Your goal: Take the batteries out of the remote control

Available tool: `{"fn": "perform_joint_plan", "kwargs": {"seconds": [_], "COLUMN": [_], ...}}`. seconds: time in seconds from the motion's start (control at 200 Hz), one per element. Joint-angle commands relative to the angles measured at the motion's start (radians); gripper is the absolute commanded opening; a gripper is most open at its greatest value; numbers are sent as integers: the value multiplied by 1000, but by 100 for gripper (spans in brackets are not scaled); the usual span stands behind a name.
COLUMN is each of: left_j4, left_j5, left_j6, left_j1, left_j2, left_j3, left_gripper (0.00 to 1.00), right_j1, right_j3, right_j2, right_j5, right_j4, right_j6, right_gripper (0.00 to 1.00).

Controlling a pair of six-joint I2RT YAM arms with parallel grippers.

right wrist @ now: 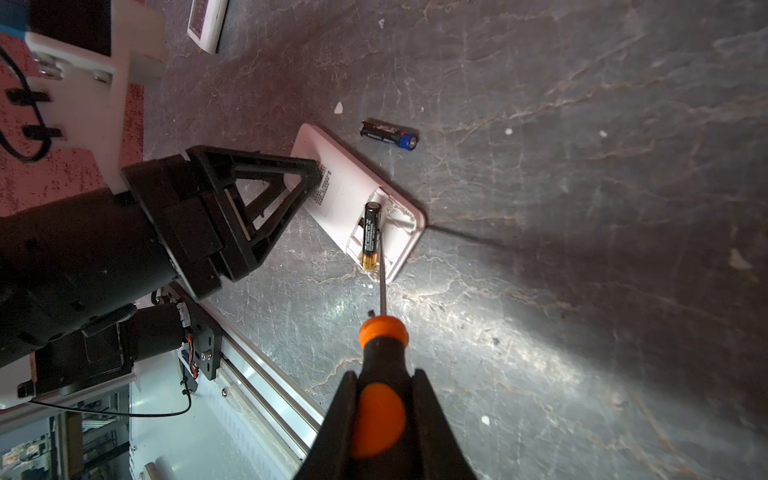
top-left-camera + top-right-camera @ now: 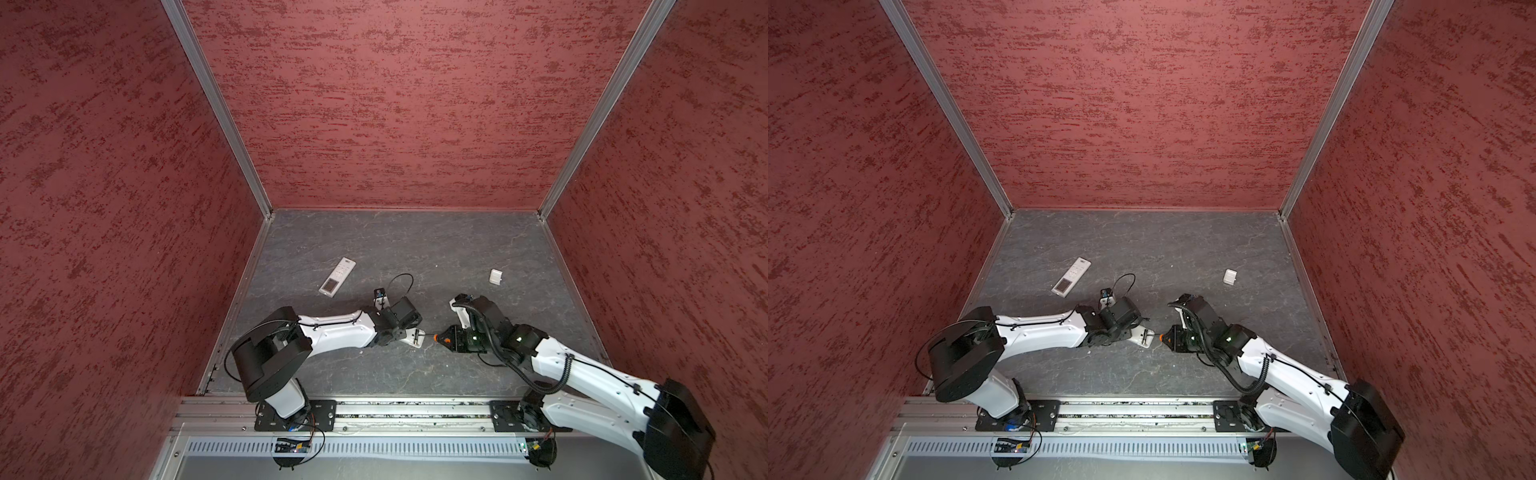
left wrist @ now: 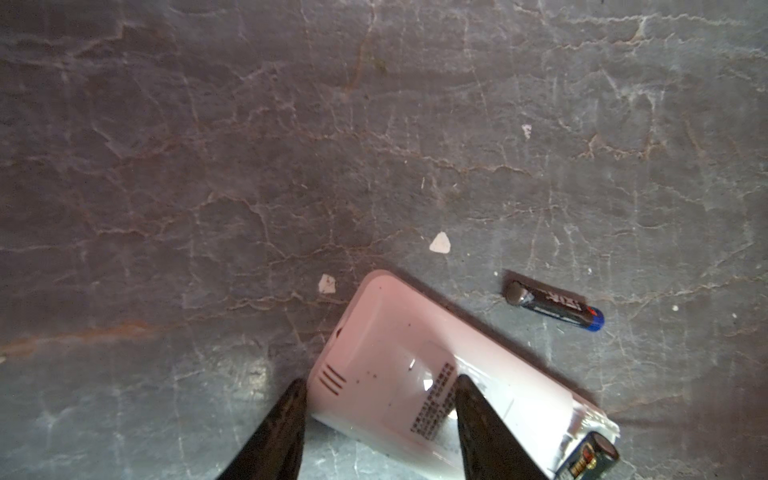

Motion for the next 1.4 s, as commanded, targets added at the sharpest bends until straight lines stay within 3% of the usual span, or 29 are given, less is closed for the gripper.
{"fn": "perform_joint_plan", "kwargs": {"seconds": [0.0, 0.321, 0.797, 1.393], "left_j4": [-48, -48, -42, -54], "left_j5": [112, 103, 98, 93], "left_j6": [2, -19, -37, -53], "left_j1": [-23, -22, -24, -41], "left_j2": [64, 31, 3, -2], "left_j3": [-48, -69, -83, -85], "left_gripper": [56, 56, 56, 55], "right_j1": [5, 4, 19, 25], "right_j3": [46, 65, 39, -75], "right_j2": [-15, -63, -79, -85], "right_j5": [-6, 35, 3, -12], "right_j4": [1, -113, -110, 15], "right_j6": [-7, -20, -14, 44], "right_gripper": [0, 0, 0, 0]}}
